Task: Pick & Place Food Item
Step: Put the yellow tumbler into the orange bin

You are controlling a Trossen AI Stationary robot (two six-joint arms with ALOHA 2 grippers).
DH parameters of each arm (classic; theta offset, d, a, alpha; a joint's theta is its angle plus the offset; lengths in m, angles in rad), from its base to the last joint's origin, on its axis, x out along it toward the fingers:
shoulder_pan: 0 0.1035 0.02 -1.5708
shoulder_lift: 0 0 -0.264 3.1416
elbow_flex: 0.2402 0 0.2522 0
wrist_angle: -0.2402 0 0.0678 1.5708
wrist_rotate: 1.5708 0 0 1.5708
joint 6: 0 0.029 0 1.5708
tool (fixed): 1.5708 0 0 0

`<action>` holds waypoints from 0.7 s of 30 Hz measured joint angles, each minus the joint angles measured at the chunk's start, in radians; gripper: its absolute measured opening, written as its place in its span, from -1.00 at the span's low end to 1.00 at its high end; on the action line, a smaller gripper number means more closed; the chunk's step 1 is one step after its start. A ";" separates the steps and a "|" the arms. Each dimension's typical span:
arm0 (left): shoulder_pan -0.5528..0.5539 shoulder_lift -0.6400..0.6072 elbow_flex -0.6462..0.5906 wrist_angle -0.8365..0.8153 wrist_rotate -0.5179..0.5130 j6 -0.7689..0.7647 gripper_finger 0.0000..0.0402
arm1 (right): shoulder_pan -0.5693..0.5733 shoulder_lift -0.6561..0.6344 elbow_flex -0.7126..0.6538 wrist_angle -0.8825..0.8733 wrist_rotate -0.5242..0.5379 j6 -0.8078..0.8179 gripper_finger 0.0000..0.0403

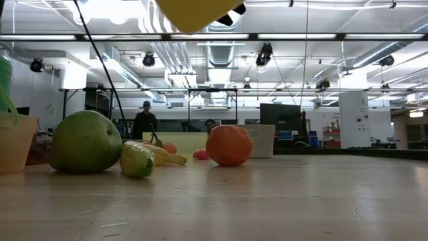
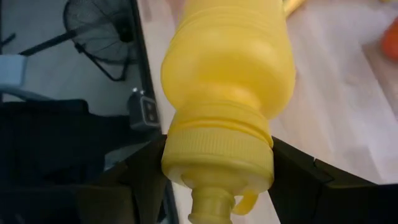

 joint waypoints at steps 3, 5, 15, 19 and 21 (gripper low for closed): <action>0.000 0.000 0.000 0.000 0.000 0.000 0.70 | -0.009 0.008 0.055 -0.080 -0.054 0.046 0.11; 0.000 0.000 0.000 0.000 0.000 0.000 0.70 | -0.024 0.023 0.096 -0.128 -0.104 0.079 0.11; 0.000 0.000 0.000 0.000 0.000 0.000 0.70 | -0.158 0.183 0.379 -0.410 -0.440 0.139 0.11; 0.000 0.000 0.000 0.000 0.000 0.000 0.70 | -0.209 0.267 0.534 -0.588 -0.503 0.148 0.11; 0.000 0.000 0.000 0.000 0.000 0.000 0.70 | -0.229 0.303 0.605 -0.655 -0.514 0.148 0.11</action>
